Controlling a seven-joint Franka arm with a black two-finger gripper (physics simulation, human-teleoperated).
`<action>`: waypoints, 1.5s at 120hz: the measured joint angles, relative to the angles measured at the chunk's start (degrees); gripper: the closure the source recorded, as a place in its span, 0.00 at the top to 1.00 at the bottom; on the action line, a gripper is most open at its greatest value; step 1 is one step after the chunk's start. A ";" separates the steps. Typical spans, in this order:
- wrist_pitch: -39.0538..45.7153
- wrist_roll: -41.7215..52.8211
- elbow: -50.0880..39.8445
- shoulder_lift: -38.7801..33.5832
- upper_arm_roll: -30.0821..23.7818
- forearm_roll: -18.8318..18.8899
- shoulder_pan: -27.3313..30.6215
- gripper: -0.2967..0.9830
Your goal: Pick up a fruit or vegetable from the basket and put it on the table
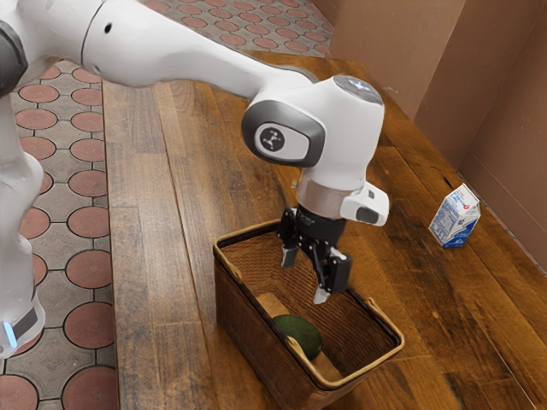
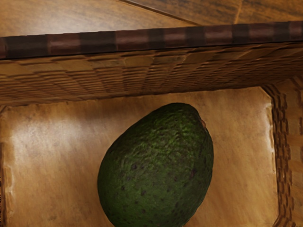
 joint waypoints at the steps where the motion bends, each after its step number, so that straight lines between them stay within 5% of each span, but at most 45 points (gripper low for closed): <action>1: 0.11 0.15 -0.10 -0.06 0.00 0.00 -0.02 0.77; 180: 14.09 9.26 -11.00 0.28 -2.38 -1.79 -0.35 0.76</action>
